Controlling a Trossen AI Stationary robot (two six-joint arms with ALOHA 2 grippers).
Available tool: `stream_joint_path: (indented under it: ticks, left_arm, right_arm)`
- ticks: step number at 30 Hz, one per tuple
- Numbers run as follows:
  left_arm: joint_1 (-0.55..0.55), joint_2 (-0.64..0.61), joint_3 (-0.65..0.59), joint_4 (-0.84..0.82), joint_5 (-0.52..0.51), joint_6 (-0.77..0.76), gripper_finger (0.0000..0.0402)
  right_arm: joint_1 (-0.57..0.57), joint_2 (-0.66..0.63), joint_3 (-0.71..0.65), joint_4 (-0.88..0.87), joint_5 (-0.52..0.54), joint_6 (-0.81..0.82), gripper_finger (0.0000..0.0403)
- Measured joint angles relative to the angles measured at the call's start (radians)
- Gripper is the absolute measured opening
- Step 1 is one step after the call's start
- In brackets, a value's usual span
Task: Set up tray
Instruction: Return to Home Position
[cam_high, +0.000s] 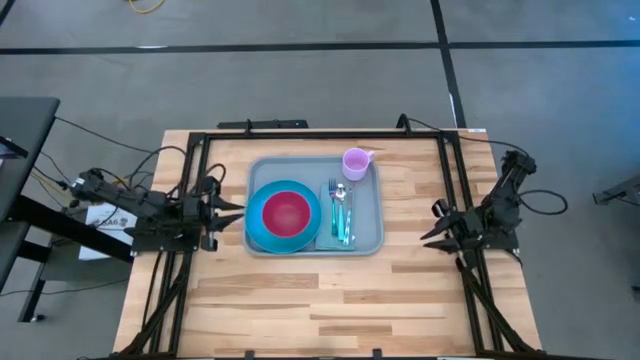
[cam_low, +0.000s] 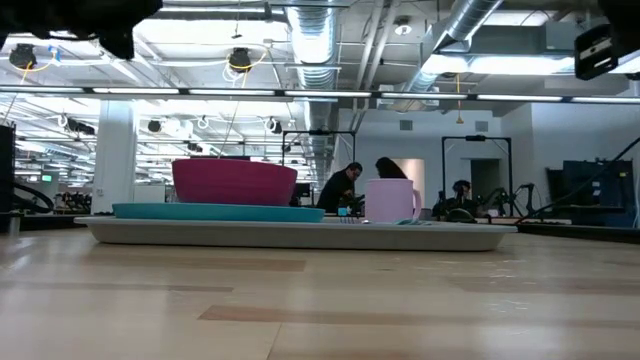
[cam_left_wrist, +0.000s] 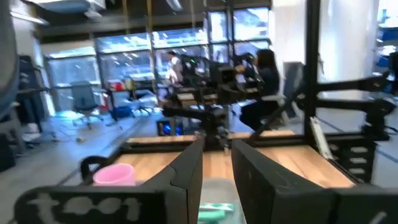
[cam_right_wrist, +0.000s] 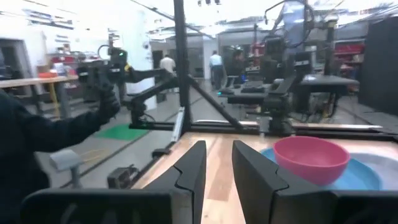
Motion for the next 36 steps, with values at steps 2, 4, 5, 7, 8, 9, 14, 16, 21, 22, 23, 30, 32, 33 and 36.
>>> stream_joint_path:
  ticks: [2,4,5,7,8,9,14,16,21,22,23,30,32,33,36]
  left_arm:
    - [0.010,-0.038,-0.021,0.009,-0.034,0.015,0.0077]
    - [0.026,-0.086,-0.034,0.009,-0.085,0.024,0.0077]
    - [0.036,-0.111,-0.042,0.013,-0.099,0.026,0.0077]
    - [0.061,-0.159,-0.063,0.013,-0.098,0.032,0.0077]
    - [0.074,-0.184,-0.076,0.012,-0.085,0.032,0.0077]
    - [0.088,-0.207,-0.091,0.010,-0.064,0.032,0.0077]
    - [0.144,-0.257,-0.194,0.014,0.012,-0.019,0.0077]
    - [0.163,-0.254,-0.203,-0.013,0.010,-0.054,0.0077]
    - [0.218,-0.248,-0.204,-0.046,0.039,-0.103,0.0077]
    - [0.227,-0.250,-0.204,-0.029,0.062,-0.102,0.0077]
    - [0.237,-0.249,-0.204,-0.026,0.076,-0.102,0.0077]
    - [0.263,-0.248,-0.204,-0.150,0.084,-0.156,0.0077]
    - [0.263,-0.245,-0.204,-0.165,0.087,-0.172,0.0077]
    - [0.263,-0.242,-0.204,-0.163,0.091,-0.177,0.0077]
    - [0.262,-0.239,-0.204,-0.166,0.094,-0.188,0.0077]
  right_arm:
    - [-0.003,-0.003,-0.002,0.002,0.017,-0.018,0.0072]
    - [-0.011,-0.003,-0.002,0.002,0.043,-0.038,0.0072]
    - [-0.016,-0.003,0.000,0.005,0.056,-0.051,0.0072]
    - [-0.028,-0.003,0.007,0.011,0.089,-0.070,0.0072]
    - [-0.036,-0.003,0.007,0.011,0.105,-0.077,0.0072]
    - [-0.044,-0.003,0.007,0.008,0.117,-0.081,0.0072]
    - [-0.086,-0.002,0.001,-0.027,0.117,-0.038,0.0072]
    - [-0.102,-0.002,-0.007,-0.026,0.086,-0.008,0.0072]
    - [-0.139,-0.002,-0.032,-0.020,0.005,-0.002,0.0072]
    - [-0.148,-0.002,-0.037,-0.019,0.012,-0.002,0.0072]
    - [-0.156,-0.002,-0.043,-0.019,0.013,-0.004,0.0072]
    - [-0.200,0.011,-0.079,-0.010,-0.014,0.024,0.0072]
    - [-0.201,0.017,-0.079,-0.011,-0.028,0.013,0.0072]
    - [-0.202,0.016,-0.079,-0.010,-0.035,0.009,0.0072]
    - [-0.201,0.016,-0.079,-0.011,-0.040,0.002,0.0072]
